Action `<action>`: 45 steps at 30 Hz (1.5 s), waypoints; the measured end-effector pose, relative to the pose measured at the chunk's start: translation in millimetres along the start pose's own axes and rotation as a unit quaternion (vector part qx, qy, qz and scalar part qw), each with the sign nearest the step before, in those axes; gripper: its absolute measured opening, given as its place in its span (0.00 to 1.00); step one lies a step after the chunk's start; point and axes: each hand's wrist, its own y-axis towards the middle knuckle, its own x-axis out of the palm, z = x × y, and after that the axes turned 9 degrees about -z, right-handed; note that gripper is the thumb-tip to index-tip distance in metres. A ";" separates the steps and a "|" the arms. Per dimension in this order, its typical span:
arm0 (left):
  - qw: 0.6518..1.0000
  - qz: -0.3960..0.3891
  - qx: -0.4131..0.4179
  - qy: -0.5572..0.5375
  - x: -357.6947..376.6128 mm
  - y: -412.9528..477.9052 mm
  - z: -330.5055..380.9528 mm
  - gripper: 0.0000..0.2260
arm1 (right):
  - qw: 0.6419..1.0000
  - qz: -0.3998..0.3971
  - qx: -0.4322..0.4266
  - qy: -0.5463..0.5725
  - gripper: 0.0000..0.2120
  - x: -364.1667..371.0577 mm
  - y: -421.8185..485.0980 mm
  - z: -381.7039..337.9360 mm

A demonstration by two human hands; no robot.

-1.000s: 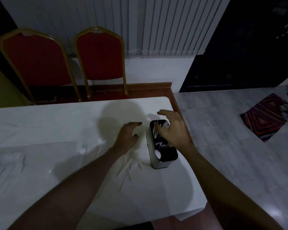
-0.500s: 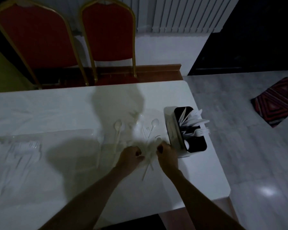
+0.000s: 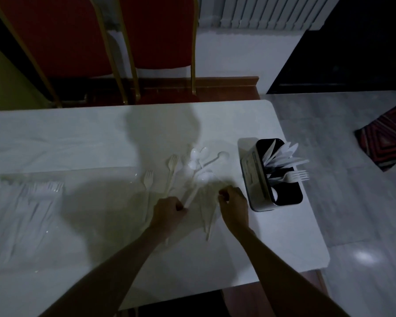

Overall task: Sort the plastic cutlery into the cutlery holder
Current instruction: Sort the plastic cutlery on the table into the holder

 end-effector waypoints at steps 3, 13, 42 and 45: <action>0.999 0.038 -0.017 -0.033 -10.2 -3.7 -11.3 0.06 | 0.998 -0.041 -0.020 -0.035 0.09 2.7 -0.5 -9.5; 0.998 0.063 0.003 -0.020 -7.5 -9.2 -23.0 0.09 | 0.991 -0.105 0.045 -0.071 0.09 4.4 13.0 -29.8; 0.952 0.274 -0.064 -0.121 -13.6 8.7 -26.1 0.05 | 0.982 -0.175 0.065 0.013 0.14 3.4 5.3 -23.5; 0.956 0.265 -0.070 -0.104 -18.1 2.2 -38.3 0.07 | 0.982 -0.164 0.094 0.008 0.12 6.8 10.6 -26.2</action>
